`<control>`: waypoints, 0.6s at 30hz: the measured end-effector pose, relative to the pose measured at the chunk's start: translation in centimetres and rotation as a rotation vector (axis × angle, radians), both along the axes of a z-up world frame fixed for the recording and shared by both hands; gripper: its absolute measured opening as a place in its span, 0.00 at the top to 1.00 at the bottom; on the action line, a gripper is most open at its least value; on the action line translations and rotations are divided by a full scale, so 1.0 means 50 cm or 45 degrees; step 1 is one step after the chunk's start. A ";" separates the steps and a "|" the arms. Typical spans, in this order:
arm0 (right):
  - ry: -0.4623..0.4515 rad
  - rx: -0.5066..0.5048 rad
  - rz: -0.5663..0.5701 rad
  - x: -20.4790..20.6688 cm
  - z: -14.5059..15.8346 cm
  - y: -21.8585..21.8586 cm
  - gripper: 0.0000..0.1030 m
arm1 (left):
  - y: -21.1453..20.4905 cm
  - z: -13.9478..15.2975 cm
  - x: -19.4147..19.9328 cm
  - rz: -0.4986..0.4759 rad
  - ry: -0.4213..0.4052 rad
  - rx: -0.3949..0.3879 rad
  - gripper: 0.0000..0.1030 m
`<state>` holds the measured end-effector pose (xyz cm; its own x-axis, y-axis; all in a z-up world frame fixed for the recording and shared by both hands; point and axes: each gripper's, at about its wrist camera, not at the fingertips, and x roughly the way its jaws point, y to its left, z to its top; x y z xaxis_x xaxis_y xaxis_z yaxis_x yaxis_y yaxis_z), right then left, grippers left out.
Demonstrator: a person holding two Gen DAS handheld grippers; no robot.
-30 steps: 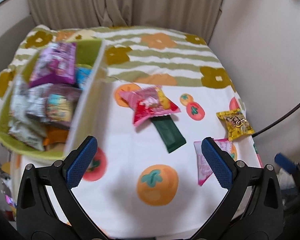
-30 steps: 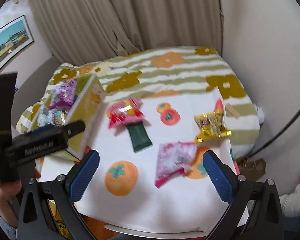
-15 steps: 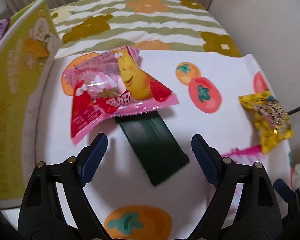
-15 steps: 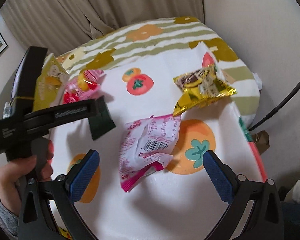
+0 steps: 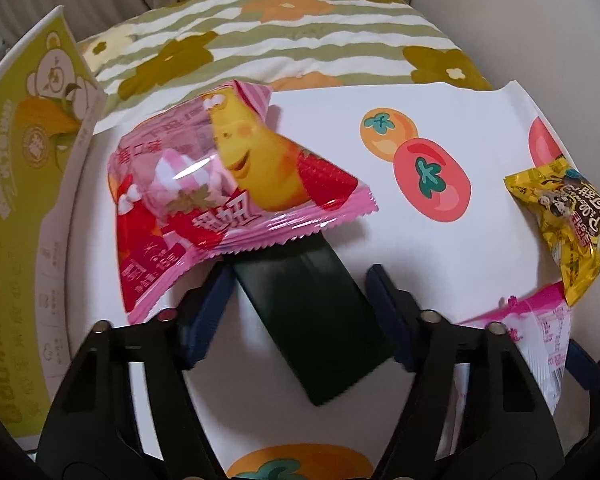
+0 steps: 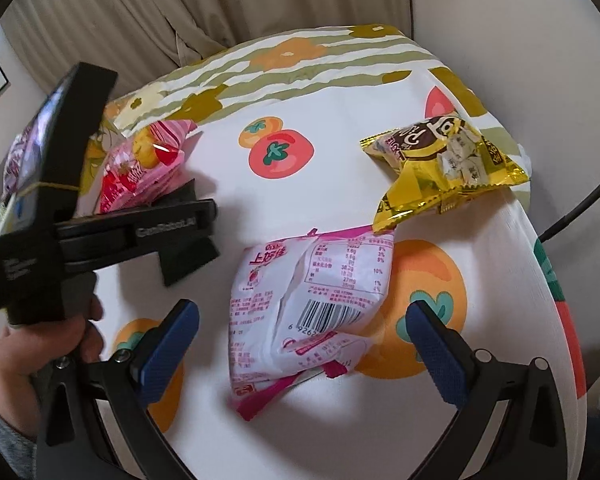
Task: Organize snacks
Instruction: 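Grasp the pink-white bag with the right tool while the left tool grasps the dark green stick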
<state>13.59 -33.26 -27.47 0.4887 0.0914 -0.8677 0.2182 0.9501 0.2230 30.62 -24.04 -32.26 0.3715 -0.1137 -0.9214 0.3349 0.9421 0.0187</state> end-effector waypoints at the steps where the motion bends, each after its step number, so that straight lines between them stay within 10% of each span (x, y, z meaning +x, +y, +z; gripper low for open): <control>1: 0.000 -0.005 0.001 0.002 -0.002 0.001 0.00 | 0.006 0.002 -0.003 -0.006 0.001 -0.006 0.47; 18: 0.047 -0.043 0.039 0.024 -0.043 0.018 0.06 | 0.053 0.017 -0.037 -0.063 0.090 -0.094 0.54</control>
